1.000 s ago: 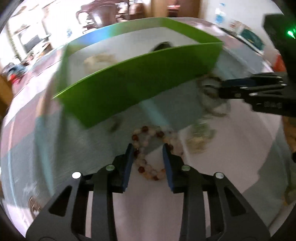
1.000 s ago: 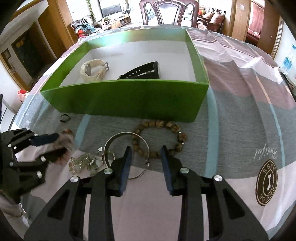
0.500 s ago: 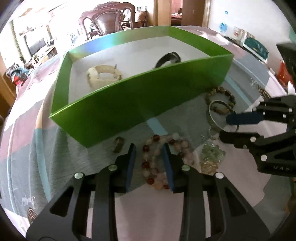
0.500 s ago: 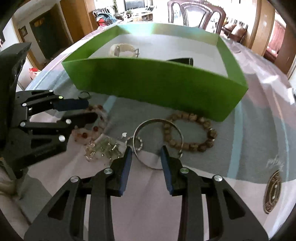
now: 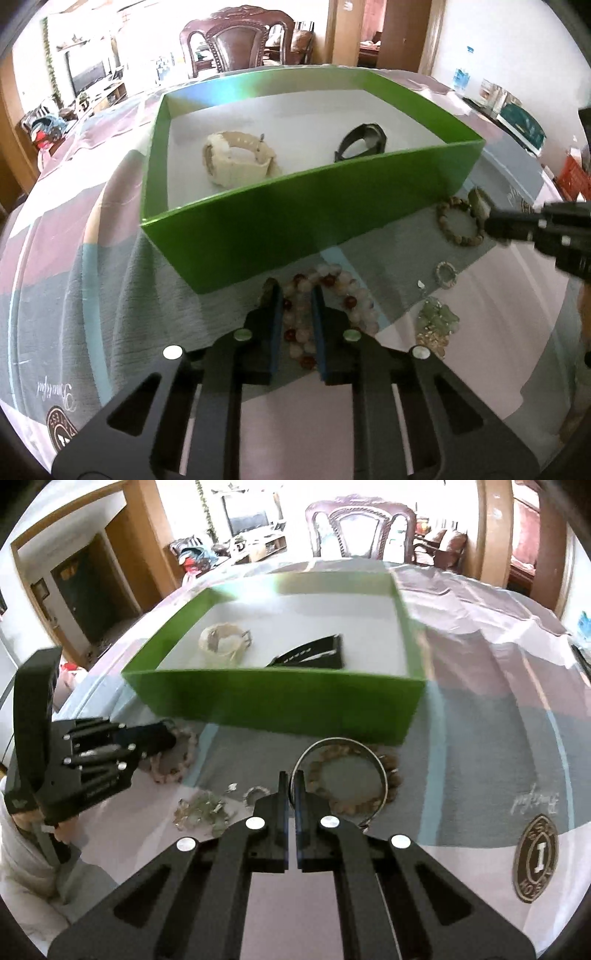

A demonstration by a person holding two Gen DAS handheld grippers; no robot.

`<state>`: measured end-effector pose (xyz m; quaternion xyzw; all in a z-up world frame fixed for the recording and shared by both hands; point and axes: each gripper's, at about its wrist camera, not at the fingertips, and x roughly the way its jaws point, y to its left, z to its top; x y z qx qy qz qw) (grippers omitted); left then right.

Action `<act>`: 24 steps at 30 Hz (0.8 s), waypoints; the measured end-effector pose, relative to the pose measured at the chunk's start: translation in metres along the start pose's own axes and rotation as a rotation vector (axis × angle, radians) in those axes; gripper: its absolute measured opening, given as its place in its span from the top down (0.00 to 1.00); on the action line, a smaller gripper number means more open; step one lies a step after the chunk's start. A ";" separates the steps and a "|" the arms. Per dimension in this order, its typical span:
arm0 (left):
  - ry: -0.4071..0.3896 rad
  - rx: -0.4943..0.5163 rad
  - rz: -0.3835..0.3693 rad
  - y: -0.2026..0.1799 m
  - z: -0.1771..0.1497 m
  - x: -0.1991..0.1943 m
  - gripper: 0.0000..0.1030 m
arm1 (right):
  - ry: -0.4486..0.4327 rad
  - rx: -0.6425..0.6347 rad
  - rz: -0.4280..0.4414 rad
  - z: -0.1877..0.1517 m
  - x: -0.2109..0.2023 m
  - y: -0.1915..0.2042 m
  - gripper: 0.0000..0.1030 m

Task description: Organize jewelry

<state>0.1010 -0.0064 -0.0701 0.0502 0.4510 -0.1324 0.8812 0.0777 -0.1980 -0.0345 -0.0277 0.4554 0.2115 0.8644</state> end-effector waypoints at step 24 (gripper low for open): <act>-0.098 -0.026 -0.046 0.003 0.002 -0.021 0.92 | 0.091 0.242 -0.147 -0.001 0.021 -0.068 0.86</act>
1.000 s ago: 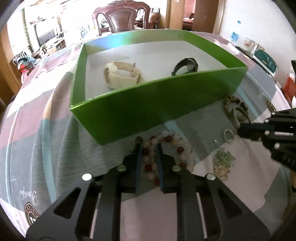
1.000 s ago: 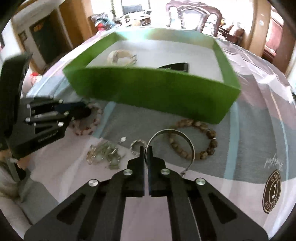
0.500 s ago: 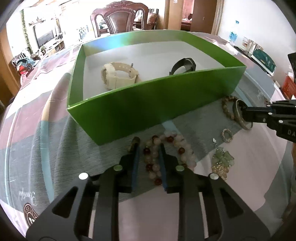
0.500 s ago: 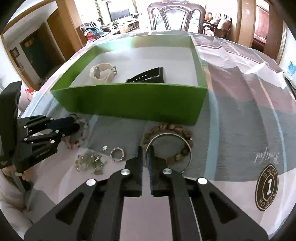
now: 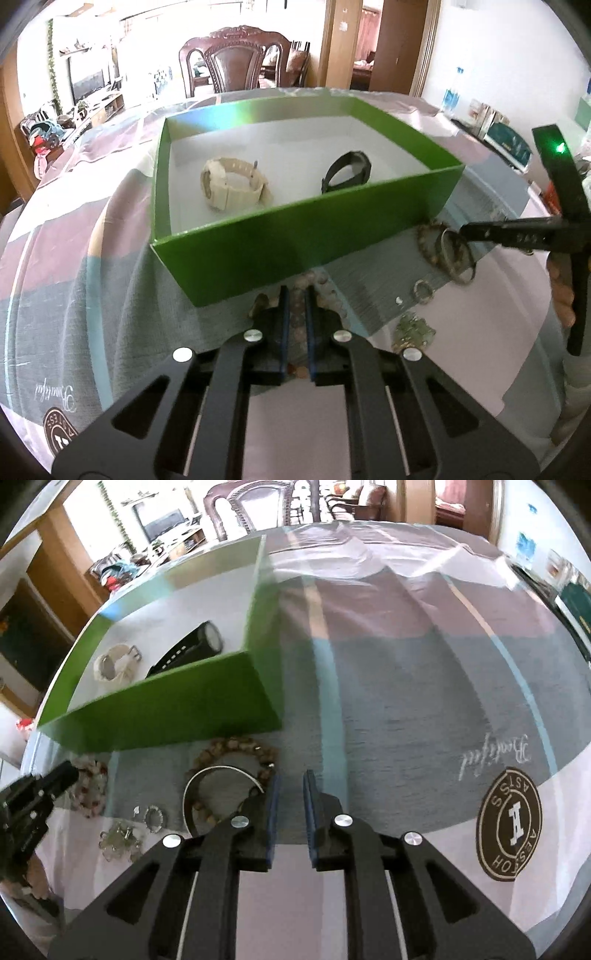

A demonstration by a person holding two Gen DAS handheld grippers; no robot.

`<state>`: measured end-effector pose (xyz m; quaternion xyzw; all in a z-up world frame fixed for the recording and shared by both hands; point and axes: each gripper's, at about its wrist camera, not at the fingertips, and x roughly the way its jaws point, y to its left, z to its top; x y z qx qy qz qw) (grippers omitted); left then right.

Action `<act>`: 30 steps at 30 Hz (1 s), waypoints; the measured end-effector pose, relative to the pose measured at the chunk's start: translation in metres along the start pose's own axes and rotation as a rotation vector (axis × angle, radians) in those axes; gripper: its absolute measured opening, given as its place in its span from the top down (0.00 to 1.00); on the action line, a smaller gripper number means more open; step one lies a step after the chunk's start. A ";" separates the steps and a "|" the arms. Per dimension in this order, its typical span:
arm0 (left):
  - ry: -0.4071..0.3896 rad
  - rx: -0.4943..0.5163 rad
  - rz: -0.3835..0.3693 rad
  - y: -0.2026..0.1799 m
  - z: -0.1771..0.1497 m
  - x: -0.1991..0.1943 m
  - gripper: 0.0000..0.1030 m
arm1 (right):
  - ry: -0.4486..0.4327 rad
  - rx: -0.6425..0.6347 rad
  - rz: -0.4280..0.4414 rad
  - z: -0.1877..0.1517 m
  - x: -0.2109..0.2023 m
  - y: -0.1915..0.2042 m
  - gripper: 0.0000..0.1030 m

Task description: Organize jewelry

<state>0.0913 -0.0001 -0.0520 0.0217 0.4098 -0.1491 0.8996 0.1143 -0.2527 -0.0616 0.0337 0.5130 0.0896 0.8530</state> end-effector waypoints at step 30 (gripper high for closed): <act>0.088 -0.024 0.091 0.010 -0.006 0.021 0.92 | -0.029 -0.183 0.015 -0.010 -0.001 0.042 0.91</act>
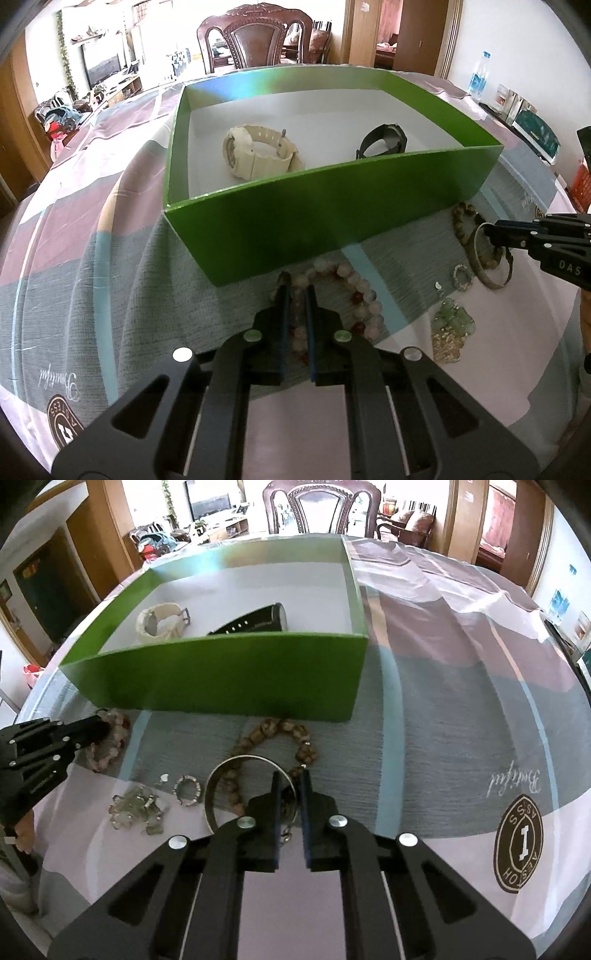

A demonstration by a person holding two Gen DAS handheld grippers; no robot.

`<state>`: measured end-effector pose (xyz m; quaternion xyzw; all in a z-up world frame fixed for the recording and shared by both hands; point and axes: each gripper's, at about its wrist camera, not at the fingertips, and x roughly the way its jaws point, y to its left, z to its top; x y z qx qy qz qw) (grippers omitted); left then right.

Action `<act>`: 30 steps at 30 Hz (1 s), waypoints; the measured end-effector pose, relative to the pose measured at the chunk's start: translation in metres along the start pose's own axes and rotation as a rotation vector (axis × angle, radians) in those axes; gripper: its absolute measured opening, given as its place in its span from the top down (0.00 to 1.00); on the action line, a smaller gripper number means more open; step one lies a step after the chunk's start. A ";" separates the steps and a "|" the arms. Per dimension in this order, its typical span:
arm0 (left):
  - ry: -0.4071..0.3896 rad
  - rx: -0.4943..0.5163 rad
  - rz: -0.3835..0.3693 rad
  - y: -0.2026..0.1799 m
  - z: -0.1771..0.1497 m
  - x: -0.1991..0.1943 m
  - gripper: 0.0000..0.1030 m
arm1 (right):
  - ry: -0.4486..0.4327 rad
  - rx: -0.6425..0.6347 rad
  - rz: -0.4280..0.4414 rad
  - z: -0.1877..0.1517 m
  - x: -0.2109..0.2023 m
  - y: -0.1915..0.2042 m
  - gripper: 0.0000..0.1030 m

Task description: Organize jewelry

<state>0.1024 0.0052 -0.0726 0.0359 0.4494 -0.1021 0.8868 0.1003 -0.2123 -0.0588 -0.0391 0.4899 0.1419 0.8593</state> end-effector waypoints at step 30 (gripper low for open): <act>-0.161 0.045 -0.021 -0.016 0.009 -0.069 0.92 | -0.115 0.118 0.000 0.012 -0.034 -0.021 0.59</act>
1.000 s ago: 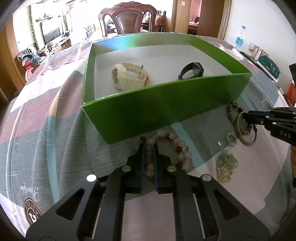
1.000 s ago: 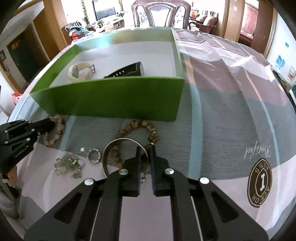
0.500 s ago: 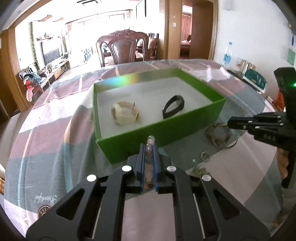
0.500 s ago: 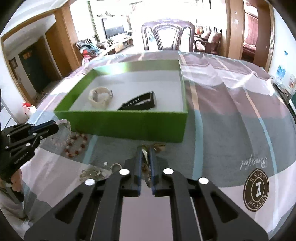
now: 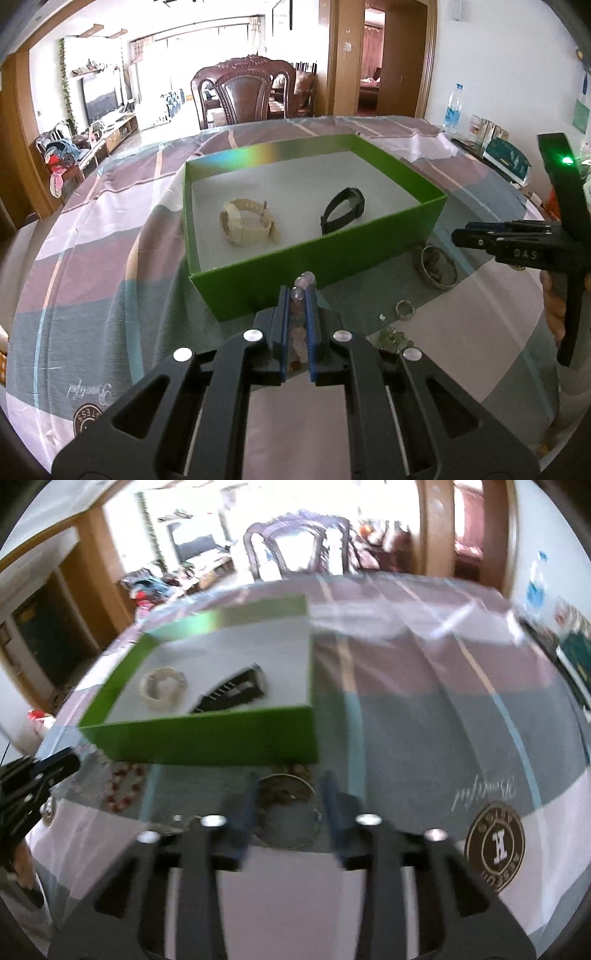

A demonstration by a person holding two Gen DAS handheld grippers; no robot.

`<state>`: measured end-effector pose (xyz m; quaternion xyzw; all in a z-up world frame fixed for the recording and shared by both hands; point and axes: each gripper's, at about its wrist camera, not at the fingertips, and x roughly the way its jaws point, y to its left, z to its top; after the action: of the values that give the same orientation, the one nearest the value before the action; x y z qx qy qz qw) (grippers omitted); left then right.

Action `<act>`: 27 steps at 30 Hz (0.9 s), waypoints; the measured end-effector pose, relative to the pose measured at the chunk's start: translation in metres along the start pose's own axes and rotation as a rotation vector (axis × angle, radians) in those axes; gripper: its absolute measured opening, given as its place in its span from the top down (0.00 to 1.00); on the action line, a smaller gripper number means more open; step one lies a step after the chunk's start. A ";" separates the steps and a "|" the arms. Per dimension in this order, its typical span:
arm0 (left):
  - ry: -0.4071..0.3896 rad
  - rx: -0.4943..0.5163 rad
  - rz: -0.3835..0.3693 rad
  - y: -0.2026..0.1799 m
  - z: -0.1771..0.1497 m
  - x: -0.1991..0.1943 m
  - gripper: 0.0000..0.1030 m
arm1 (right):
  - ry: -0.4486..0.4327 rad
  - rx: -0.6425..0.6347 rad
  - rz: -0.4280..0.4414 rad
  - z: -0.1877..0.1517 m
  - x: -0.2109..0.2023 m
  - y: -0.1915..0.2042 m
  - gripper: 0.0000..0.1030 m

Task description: Organize jewelry

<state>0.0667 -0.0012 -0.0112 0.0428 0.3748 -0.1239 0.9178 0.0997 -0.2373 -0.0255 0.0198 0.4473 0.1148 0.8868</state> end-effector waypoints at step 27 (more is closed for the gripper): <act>-0.029 0.038 0.007 -0.004 0.018 -0.024 0.92 | -0.004 -0.134 0.019 0.000 -0.027 0.034 0.94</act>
<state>0.0611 -0.0035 0.0187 0.0597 0.3588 -0.1282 0.9226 0.0778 -0.2106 0.0002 -0.0352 0.4367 0.1528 0.8859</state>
